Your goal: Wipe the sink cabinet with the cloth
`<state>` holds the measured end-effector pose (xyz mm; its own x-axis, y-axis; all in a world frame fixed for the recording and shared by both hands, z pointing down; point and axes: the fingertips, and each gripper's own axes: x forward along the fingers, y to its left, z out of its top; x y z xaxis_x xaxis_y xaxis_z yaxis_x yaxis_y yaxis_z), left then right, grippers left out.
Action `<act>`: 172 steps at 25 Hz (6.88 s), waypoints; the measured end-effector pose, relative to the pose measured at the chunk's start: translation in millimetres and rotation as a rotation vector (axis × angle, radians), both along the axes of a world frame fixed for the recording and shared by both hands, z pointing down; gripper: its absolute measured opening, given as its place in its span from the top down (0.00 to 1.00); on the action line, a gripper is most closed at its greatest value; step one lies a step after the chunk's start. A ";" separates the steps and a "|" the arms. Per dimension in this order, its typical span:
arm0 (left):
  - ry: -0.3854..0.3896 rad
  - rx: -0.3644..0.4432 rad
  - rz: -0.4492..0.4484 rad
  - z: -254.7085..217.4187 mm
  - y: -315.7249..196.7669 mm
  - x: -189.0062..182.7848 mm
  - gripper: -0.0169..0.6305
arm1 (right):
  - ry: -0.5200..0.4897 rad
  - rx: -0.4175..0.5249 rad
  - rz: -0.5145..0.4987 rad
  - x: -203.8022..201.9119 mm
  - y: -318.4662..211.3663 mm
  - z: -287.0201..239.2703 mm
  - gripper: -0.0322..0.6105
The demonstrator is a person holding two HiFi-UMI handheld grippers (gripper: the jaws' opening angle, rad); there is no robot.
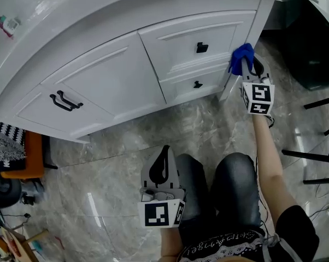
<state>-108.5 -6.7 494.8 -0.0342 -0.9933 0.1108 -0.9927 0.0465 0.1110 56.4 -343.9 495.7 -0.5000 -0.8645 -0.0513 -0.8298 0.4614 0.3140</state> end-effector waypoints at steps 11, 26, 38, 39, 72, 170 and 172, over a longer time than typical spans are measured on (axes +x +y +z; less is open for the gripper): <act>-0.002 0.000 0.005 -1.9 -3.6 9.9 0.97 | -0.073 -0.013 -0.318 -88.3 107.3 -3.1 0.86; -0.035 -0.020 -0.122 -2.1 29.2 -19.8 0.97 | -0.011 -0.122 -0.605 -230.2 155.8 45.4 0.86; -0.016 0.006 -0.114 -7.2 29.6 -31.6 0.97 | 0.065 -0.001 -0.576 -237.1 149.5 54.5 0.86; -0.013 0.006 -0.113 -6.8 28.5 -32.0 0.97 | 0.071 0.000 -0.576 -235.9 148.7 54.6 0.86; -0.008 0.013 -0.065 -4.1 5.8 -14.4 0.97 | 0.014 -0.055 -0.311 -114.4 67.3 58.3 0.86; -0.010 -0.015 -0.055 7.5 15.6 -8.6 0.97 | -0.098 -0.392 -0.095 -25.0 45.8 155.4 0.86; -0.012 -0.021 -0.059 9.9 15.4 -10.2 0.97 | -0.075 -0.411 -0.232 -54.1 80.7 165.3 0.86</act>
<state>-118.7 8.7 504.8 -0.0946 -0.9869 0.1309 -0.9894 0.1077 0.0971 2.3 -263.2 661.0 -0.6905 -0.6863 0.2283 -0.7034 0.7108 0.0095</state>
